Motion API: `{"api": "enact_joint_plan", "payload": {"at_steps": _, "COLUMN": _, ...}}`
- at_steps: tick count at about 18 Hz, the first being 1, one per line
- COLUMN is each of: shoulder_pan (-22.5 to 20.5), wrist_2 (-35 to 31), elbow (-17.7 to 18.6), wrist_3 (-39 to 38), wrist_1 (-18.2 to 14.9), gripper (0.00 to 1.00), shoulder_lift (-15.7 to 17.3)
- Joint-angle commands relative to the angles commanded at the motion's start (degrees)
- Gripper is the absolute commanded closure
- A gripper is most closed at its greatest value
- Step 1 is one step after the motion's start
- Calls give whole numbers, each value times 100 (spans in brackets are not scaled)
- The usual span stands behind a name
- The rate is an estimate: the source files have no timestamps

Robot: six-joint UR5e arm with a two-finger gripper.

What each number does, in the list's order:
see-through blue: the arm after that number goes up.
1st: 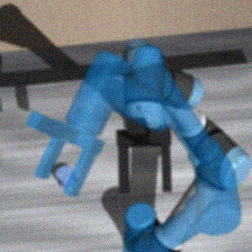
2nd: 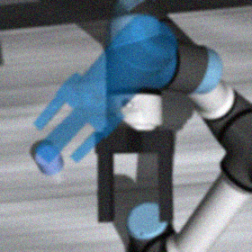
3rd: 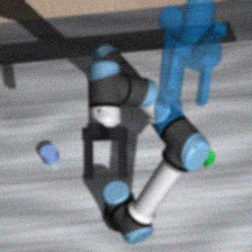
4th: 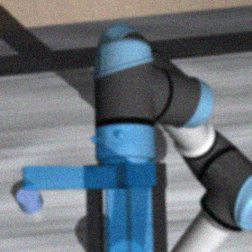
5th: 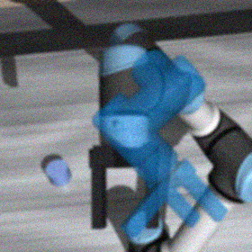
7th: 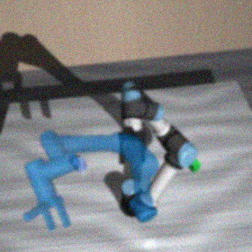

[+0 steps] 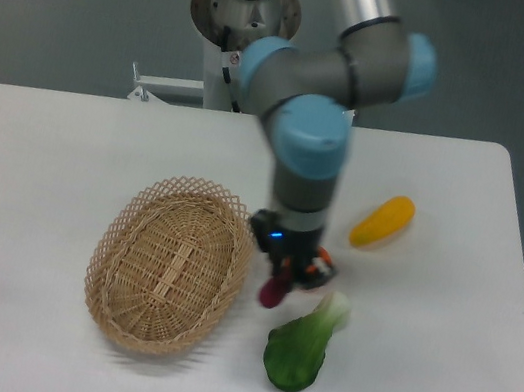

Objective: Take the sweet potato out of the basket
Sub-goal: 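Lift the sweet potato out of the basket and carry it beside the yellow pepper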

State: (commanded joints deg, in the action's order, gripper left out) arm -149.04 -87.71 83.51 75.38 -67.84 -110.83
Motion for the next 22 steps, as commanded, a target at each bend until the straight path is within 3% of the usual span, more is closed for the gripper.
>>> {"api": "enact_joint_plan", "payload": {"at_steps": 6, "shoulder_pan": -792, "wrist_2": 0, "elbow": -238, "wrist_3": 1188, "wrist_1": 26, "gripper": 88, "shoulder_lift": -140}}
{"api": "enact_joint_plan", "payload": {"at_steps": 14, "shoulder_pan": -995, "wrist_2": -44, "elbow": -502, "wrist_3": 1559, "wrist_1": 34, "gripper": 88, "shoulder_lift": -378}}
{"api": "enact_joint_plan", "payload": {"at_steps": 22, "shoulder_pan": -987, "wrist_2": -9, "elbow": -458, "wrist_3": 1515, "wrist_1": 26, "gripper": 88, "shoulder_lift": -361}}
